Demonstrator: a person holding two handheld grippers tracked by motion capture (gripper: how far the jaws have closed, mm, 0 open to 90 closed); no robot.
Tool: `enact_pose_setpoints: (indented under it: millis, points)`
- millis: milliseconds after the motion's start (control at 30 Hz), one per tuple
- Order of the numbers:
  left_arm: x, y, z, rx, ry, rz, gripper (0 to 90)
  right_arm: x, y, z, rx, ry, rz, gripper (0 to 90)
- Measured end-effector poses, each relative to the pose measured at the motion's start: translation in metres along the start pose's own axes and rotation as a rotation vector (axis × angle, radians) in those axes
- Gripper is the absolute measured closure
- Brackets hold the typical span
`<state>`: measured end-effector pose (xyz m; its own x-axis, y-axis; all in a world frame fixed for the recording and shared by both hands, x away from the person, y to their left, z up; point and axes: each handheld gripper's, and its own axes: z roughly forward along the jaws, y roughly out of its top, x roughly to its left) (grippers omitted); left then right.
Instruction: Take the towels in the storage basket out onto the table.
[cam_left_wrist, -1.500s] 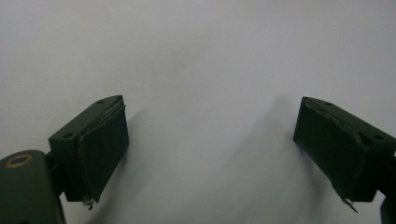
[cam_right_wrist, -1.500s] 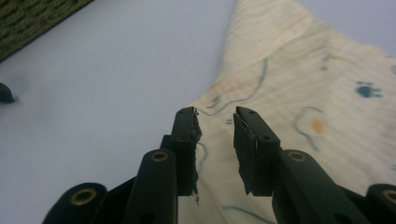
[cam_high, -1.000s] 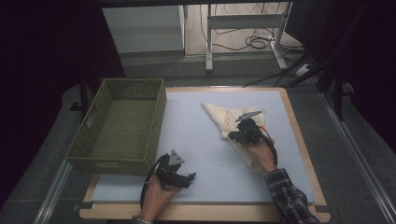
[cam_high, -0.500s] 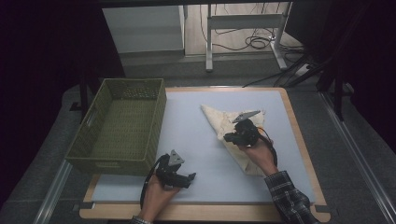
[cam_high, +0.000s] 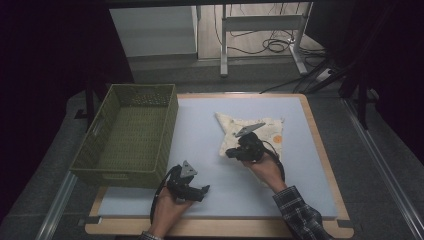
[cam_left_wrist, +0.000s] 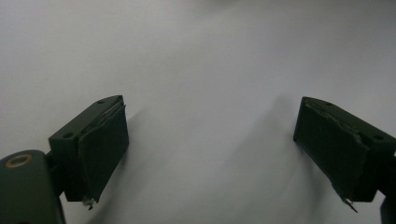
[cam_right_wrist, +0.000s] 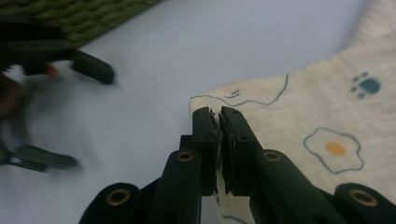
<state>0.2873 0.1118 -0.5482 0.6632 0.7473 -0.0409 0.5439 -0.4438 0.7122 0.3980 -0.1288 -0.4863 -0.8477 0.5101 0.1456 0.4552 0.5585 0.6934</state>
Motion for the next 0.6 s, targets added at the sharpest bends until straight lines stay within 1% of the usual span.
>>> enact_pose_setpoints:
  millis: [33, 67, 133, 200, 233, 267, 300, 333, 367, 400, 433, 467, 500, 533, 567, 600]
  points:
    - [0.0, 0.0, 0.0, 0.003, 0.0, 0.006, 10.3, 0.014, 0.007, 0.005, -0.008, 0.041, -0.025, 82.2]
    - [0.0, 0.0, 0.0, 0.003, 0.0, 0.006, 10.3, 0.014, 0.007, 0.005, -0.008, 0.041, -0.025, 82.2]
    - [0.0, 0.0, 0.0, 0.001, -0.001, 0.004, 10.2, 0.027, 0.013, 0.008, -0.017, 0.08, -0.047, 76.7]
    - [0.0, 0.0, 0.0, -0.001, 0.0, 0.005, 10.3, 0.036, 0.017, 0.008, -0.02, 0.088, -0.075, 74.3]
    - [0.0, 0.0, 0.0, 0.0, -0.001, 0.005, 10.3, 0.039, 0.019, 0.006, -0.02, 0.082, -0.091, 73.6]
    - [0.001, 0.0, 0.0, 0.001, -0.002, 0.004, 10.3, 0.039, 0.02, 0.004, -0.022, 0.073, -0.094, 73.0]
    - [0.001, 0.0, 0.0, 0.001, -0.002, 0.005, 10.3, 0.034, 0.018, -0.002, -0.02, 0.042, -0.088, 72.2]
    - [0.0, 0.0, 0.0, 0.001, -0.002, 0.005, 10.3, 0.034, 0.018, -0.002, -0.02, 0.042, -0.088, 72.2]
    - [0.001, 0.0, 0.0, 0.0, -0.002, 0.004, 10.5, 0.029, 0.016, -0.005, -0.017, 0.024, -0.082, 71.9]
    - [0.0, 0.0, -0.001, 0.002, -0.002, 0.002, 10.7, 0.018, 0.007, -0.013, -0.015, -0.011, -0.062, 71.1]
    - [0.0, 0.0, -0.001, 0.001, 0.0, 0.005, 12.2, 0.012, 0.002, -0.017, -0.014, -0.03, -0.05, 70.8]
    - [0.0, 0.0, -0.003, -0.017, -0.002, 0.003, 16.5, 0.006, -0.003, -0.021, -0.013, -0.051, -0.04, 70.5]
    - [0.0, 0.0, -0.003, -0.017, -0.002, 0.003, 22.0, 0.006, -0.003, -0.021, -0.013, -0.051, -0.04, 70.5]
    - [0.0, 0.001, -0.004, -0.015, -0.003, 0.003, 22.0, 0.001, -0.009, -0.026, -0.011, -0.071, -0.031, 70.3]
    - [0.0, 0.002, -0.004, -0.01, -0.002, 0.002, 25.9, -0.004, -0.015, -0.03, -0.01, -0.088, -0.024, 70.0]
    - [0.001, 0.005, -0.004, -0.005, 0.0, 0.002, 27.7, -0.008, -0.021, -0.035, -0.011, -0.1, -0.012, 70.0]
